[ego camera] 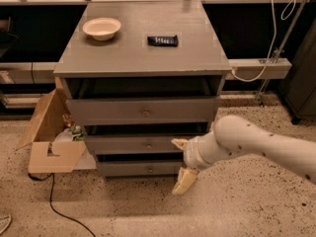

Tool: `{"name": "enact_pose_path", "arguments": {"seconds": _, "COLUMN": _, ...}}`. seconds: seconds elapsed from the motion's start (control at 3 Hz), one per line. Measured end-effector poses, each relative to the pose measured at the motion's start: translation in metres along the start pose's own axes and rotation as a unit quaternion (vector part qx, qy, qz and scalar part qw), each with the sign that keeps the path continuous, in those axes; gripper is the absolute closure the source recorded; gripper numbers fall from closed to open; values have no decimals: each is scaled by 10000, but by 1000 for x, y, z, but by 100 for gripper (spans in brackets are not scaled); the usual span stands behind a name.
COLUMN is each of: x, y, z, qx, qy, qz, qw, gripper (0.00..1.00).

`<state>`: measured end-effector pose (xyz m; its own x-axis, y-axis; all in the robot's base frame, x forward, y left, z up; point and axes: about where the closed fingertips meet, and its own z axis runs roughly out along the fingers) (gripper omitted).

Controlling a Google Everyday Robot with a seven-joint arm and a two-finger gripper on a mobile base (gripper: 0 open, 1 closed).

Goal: Open bottom drawer

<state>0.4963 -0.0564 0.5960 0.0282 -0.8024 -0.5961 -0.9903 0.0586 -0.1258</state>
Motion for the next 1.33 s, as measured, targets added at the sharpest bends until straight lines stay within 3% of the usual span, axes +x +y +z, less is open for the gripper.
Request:
{"name": "enact_pose_path", "arguments": {"seconds": 0.33, "x": 11, "y": -7, "z": 57, "qx": 78, "qy": -284, "qz": -17, "qw": 9996, "gripper": 0}}
{"name": "enact_pose_path", "arguments": {"seconds": 0.67, "x": 17, "y": -8, "z": 60, "qx": 82, "qy": -244, "qz": 11, "qw": 9997, "gripper": 0}}
{"name": "enact_pose_path", "arguments": {"seconds": 1.0, "x": 61, "y": -13, "z": 87, "qx": 109, "qy": 76, "qz": 235, "qw": 9996, "gripper": 0}}
{"name": "enact_pose_path", "arguments": {"seconds": 1.33, "x": 115, "y": -28, "z": 121, "qx": 179, "qy": 510, "qz": 177, "qw": 9984, "gripper": 0}}
